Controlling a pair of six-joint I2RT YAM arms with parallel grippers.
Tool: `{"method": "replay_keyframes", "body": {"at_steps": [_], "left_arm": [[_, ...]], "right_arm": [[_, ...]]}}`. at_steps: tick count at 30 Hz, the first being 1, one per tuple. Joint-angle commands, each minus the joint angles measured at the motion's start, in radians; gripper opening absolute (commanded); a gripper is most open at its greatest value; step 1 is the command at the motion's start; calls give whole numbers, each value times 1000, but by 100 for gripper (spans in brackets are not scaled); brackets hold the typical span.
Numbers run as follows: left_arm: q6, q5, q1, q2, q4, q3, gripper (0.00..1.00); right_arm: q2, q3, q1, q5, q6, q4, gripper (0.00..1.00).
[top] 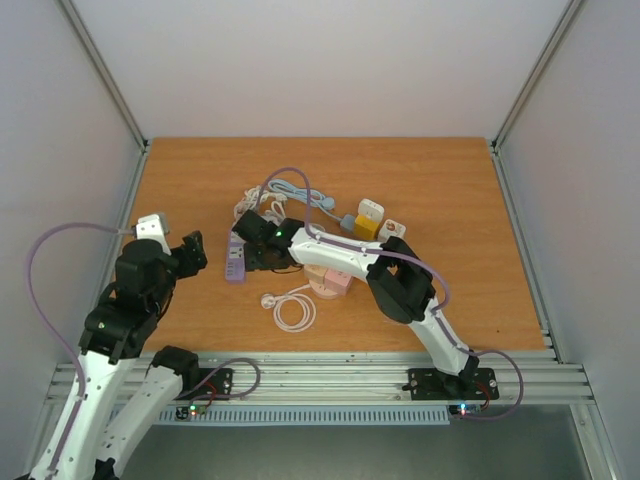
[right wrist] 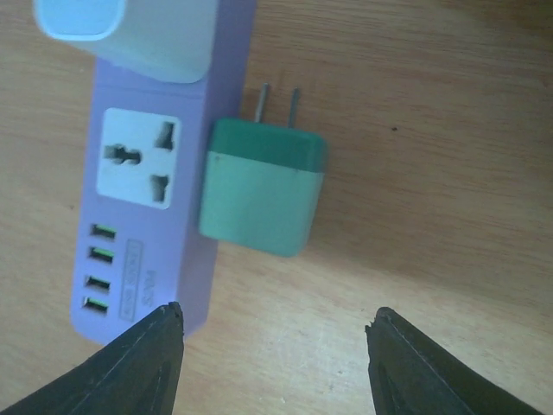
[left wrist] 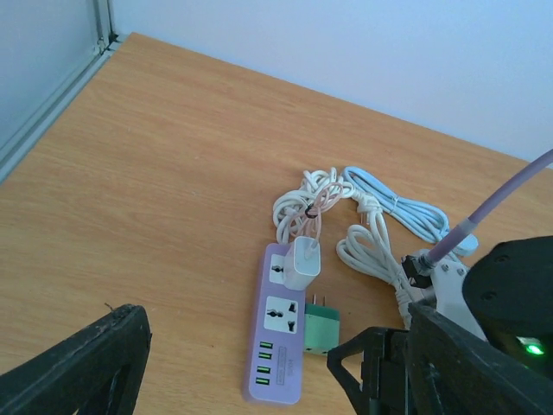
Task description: Insert the plug
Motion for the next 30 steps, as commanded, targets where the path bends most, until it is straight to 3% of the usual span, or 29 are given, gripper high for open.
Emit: {"method": "replay_keyframes", "body": {"at_steps": [1, 10, 30], "left_arm": [[44, -53, -9, -44, 73, -19, 81], [53, -42, -4, -77, 77, -26, 81], [55, -36, 9, -31, 72, -25, 82]], "right_arm": [[24, 88, 10, 56, 90, -83, 60], [163, 281, 16, 133, 121, -222, 60], [295, 401, 9, 104, 61, -216, 59]]}}
